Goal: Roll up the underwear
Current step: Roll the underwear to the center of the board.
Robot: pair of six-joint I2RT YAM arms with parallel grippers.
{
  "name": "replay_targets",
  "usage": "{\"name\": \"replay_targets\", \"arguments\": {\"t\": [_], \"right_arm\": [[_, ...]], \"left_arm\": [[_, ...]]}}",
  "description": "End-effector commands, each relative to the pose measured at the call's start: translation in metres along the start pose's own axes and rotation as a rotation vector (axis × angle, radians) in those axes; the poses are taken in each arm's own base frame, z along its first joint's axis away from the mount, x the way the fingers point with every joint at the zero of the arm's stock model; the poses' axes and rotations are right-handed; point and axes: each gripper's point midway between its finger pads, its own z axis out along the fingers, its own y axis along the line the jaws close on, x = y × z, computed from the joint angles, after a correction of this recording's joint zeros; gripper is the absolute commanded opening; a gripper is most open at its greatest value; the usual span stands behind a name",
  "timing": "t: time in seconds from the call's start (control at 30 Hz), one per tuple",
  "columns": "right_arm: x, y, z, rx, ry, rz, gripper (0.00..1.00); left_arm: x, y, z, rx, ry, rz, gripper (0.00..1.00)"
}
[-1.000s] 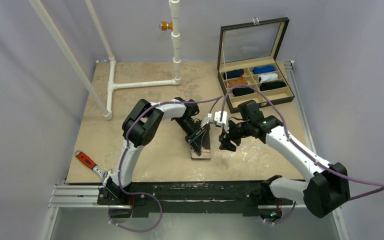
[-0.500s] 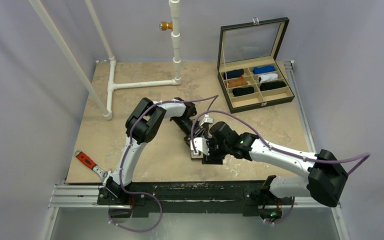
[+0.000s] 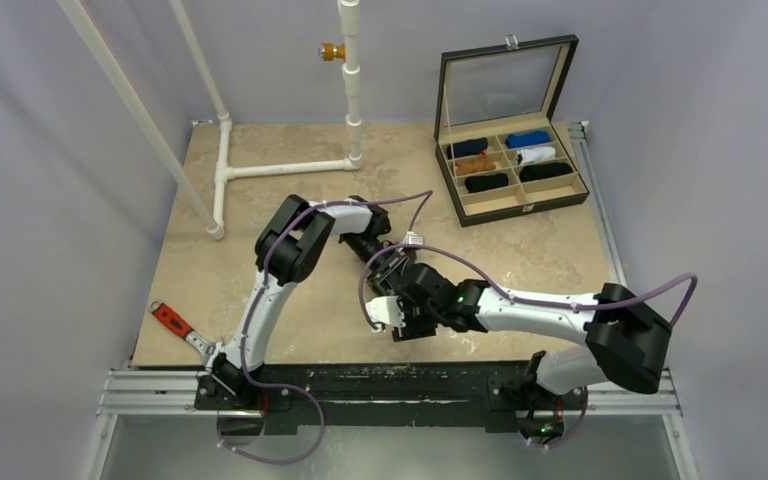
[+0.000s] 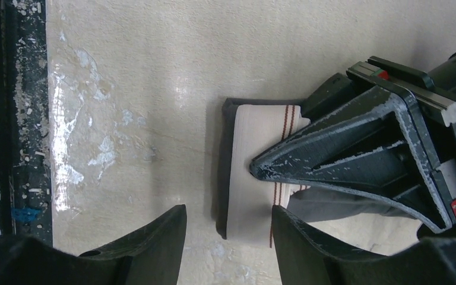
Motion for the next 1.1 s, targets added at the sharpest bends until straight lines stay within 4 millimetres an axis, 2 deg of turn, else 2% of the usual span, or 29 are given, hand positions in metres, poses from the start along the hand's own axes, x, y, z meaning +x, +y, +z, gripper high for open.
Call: {"name": "replay_targets", "arguments": {"t": [0.0,0.2,0.6,0.8,0.93,1.0,1.07], "right_arm": [[-0.004,-0.006,0.008,0.042,-0.003,-0.033,0.53],[0.006,-0.002,0.019,0.036,0.044,-0.036,0.48],[0.024,0.011,0.031,-0.029,0.120,-0.039,0.29],[0.029,0.020,0.035,-0.078,0.154,-0.033,0.11],[0.027,0.032,0.034,-0.158,0.156,-0.018,0.00],[0.023,0.040,0.032,-0.211,0.141,-0.007,0.00],[0.019,0.049,0.029,-0.261,0.128,0.011,0.00]], "left_arm": [[-0.001,0.012,-0.001,-0.021,0.013,-0.001,0.00],[0.000,0.011,0.000,-0.010,0.017,-0.002,0.00],[0.000,0.010,0.000,-0.001,0.020,-0.001,0.00],[0.000,0.009,0.000,0.004,0.024,-0.005,0.00],[0.001,0.007,-0.001,0.004,0.024,0.000,0.00],[0.000,0.005,-0.003,-0.002,0.023,0.007,0.04],[0.000,0.002,-0.005,-0.012,0.022,0.019,0.13]]}}
